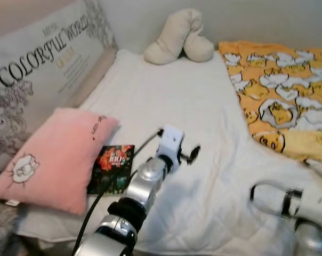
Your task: Clean up the room
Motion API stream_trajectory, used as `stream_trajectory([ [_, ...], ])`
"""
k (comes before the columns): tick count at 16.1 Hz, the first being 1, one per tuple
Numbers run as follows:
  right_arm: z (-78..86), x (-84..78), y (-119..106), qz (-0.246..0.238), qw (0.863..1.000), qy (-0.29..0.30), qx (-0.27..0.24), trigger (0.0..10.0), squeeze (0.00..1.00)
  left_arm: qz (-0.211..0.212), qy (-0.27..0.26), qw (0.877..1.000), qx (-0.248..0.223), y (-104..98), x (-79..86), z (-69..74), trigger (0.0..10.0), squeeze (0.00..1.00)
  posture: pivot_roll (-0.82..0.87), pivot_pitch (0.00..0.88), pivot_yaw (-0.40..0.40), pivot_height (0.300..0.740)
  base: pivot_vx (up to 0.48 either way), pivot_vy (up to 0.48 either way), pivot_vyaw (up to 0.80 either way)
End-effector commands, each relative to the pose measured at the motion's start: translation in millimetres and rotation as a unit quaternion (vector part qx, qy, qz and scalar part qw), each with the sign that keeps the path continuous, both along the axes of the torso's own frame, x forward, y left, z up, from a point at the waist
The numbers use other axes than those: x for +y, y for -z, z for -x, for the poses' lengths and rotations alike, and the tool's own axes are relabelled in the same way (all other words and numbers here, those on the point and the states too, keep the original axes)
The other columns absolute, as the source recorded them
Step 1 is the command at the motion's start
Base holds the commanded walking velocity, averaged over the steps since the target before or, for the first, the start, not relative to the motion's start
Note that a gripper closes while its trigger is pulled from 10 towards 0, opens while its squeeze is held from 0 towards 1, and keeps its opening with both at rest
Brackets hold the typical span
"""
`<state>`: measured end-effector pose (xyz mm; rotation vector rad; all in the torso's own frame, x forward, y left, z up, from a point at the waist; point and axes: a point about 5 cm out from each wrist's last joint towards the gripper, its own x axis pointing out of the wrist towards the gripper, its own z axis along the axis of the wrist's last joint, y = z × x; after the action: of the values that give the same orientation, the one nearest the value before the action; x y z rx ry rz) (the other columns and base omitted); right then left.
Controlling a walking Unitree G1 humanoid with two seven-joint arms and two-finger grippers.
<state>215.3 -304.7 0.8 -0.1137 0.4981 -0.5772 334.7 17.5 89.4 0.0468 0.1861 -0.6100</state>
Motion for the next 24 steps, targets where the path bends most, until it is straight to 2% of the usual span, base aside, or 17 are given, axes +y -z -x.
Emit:
stream_trajectory([
  [1, -9.6, 10.4, 7, -0.032, 0.999, -0.020, 0.005, 10.0, 0.00, 0.005, 0.044, 0.999, -0.004, -4, -44.0, 12.6, 10.0, 0.00, 0.05, 0.059, 0.053, 0.740, 0.000, 0.000, 0.00],
  [4, -20.9, 19.8, 15, -0.042, 0.997, -0.051, 0.039, 10.0, 0.00, -0.025, 0.063, 0.998, 0.016, 10, -54.8, 23.2, 10.0, 0.00, 0.02, 0.111, 0.065, 0.740, 0.000, 0.000, 0.00],
  [5, -28.7, 22.7, 13, -0.035, 0.996, -0.074, 0.041, 10.0, 0.00, -0.024, 0.068, 0.997, 0.023, 13, -61.0, 27.4, 10.0, 0.00, -0.01, 0.144, 0.057, 0.740, 0.000, 0.000, 0.00],
  [7, -35.1, 26.0, 12, -0.033, 0.994, -0.096, 0.051, 10.0, 0.00, -0.022, 0.074, 0.996, 0.038, 18, -68.2, 34.4, 10.0, 0.00, -0.02, 0.148, 0.045, 0.740, 0.000, 0.000, 0.00],
  [8, -28.2, 36.9, 27, -0.072, 0.984, -0.121, 0.105, 10.0, 0.00, -0.033, 0.091, 0.994, 0.059, 28, -74.7, 45.3, 10.0, 0.00, -0.03, 0.147, 0.039, 0.740, 0.000, 0.000, 0.00],
  [10, -13.2, 42.0, 41, -0.099, 0.976, -0.130, 0.146, 10.0, 0.00, -0.065, 0.105, 0.989, 0.076, 41, -76.7, 56.6, 10.0, 0.00, -0.03, 0.147, 0.023, 0.740, 0.000, 0.000, 0.00],
  [12, 8.3, 46.8, 57, -0.121, 0.966, -0.134, 0.186, 10.0, 0.00, -0.094, 0.125, 0.984, 0.090, 52, -81.0, 68.6, 10.0, 0.00, -0.05, 0.152, 0.022, 0.740, 0.000, 0.000, 0.00],
  [13, 22.4, 56.3, 68, -0.150, 0.953, -0.156, 0.210, 10.0, 0.00, -0.091, 0.119, 0.984, 0.094, 53, -79.2, 67.9, 10.0, 0.00, -0.05, 0.153, 0.022, 0.740, 0.000, 0.000, 0.00],
  [14, 29.3, 61.9, 73, -0.164, 0.945, -0.170, 0.225, 10.0, 0.00, -0.089, 0.114, 0.985, 0.096, 53, -75.9, 66.0, 10.0, 0.00, -0.05, 0.157, 0.019, 0.740, 0.000, 0.000, 0.00],
  [16, 61.8, 78.1, 91, -0.208, 0.918, -0.198, 0.273, 10.0, 0.00, -0.091, 0.082, 0.986, 0.111, 61, -55.5, 59.5, 10.0, 0.00, -0.03, 0.167, -0.001, 0.740, 0.000, 0.000, 0.00],
  [17, 85.6, 83.2, 100, -0.222, 0.903, -0.209, 0.304, 10.0, 0.00, -0.091, 0.064, 0.987, 0.117, 66, -43.6, 57.2, 10.0, 0.00, -0.02, 0.170, -0.011, 0.740, 0.000, 0.000, 0.00],
  [19, 131.7, 77.6, 111, -0.221, 0.885, -0.206, 0.355, 10.0, 0.00, -0.079, 0.041, 0.989, 0.119, 72, -25.5, 54.6, 10.0, 0.00, -0.01, 0.164, -0.027, 0.740, 0.000, 0.000, 0.00],
  [20, 138.7, 74.5, 111, -0.206, 0.885, -0.210, 0.362, 10.0, 0.00, -0.080, 0.038, 0.989, 0.115, 74, -20.9, 54.4, 10.0, 0.00, -0.01, 0.163, -0.028, 0.740, 0.000, 0.000, 0.00],
  [21, 139.4, 67.6, 109, -0.166, 0.902, -0.210, 0.339, 10.0, 0.00, -0.075, 0.034, 0.991, 0.101, 76, -10.1, 53.6, 10.0, 0.00, 0.01, 0.144, -0.027, 0.740, 0.000, 0.000, 0.00],
  [22, 114.6, 64.2, 97, -0.120, 0.934, -0.222, 0.254, 10.0, 0.00, -0.050, 0.025, 0.995, 0.077, 72, 1.0, 50.3, 10.0, 0.00, 0.02, 0.118, -0.021, 0.740, 0.000, 0.000, 0.00],
  [23, 81.7, 67.7, 75, -0.082, 0.956, -0.245, 0.141, 10.0, 0.00, -0.019, 0.012, 0.999, 0.048, 65, 11.6, 45.8, 10.0, 0.00, 0.02, 0.099, -0.015, 0.740, 0.000, 0.000, 0.00],
  [24, 53.5, 72.8, 47, -0.040, 0.962, -0.266, 0.038, 10.0, 0.00, 0.017, -0.007, 1.000, 0.022, 55, 21.7, 41.1, 10.0, 0.00, 0.02, 0.067, -0.009, 0.740, 0.000, 0.000, 0.00],
])
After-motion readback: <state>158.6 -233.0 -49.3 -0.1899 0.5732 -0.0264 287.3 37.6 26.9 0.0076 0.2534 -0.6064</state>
